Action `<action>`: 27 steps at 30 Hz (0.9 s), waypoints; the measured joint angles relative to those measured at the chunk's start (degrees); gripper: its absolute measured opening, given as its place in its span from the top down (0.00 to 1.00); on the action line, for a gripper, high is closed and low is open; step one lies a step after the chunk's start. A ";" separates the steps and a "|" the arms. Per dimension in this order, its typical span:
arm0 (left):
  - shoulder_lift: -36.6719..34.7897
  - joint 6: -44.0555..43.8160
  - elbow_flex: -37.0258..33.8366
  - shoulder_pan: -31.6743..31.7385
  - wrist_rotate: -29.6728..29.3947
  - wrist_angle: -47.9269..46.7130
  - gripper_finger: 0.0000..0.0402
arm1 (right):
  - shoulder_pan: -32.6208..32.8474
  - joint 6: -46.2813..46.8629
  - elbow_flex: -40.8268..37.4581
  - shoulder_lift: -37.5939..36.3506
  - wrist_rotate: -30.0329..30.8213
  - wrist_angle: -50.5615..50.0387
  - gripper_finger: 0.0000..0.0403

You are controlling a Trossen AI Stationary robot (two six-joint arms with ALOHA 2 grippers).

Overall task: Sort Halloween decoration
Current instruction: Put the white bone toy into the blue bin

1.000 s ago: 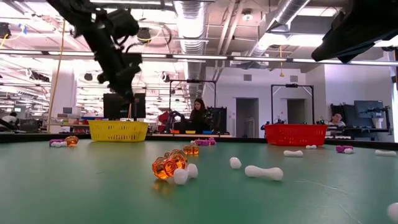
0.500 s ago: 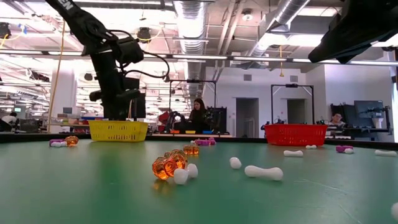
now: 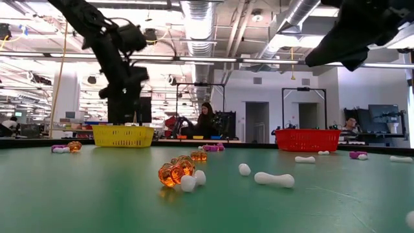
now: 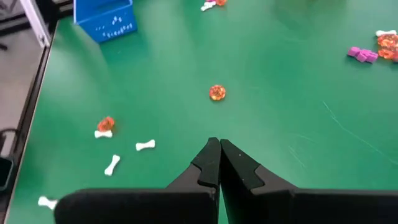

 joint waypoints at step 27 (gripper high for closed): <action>4.81 14.69 -25.03 -57.88 -17.79 80.76 0.65 | 4.07 41.24 3.05 0.00 -45.18 -23.48 0.93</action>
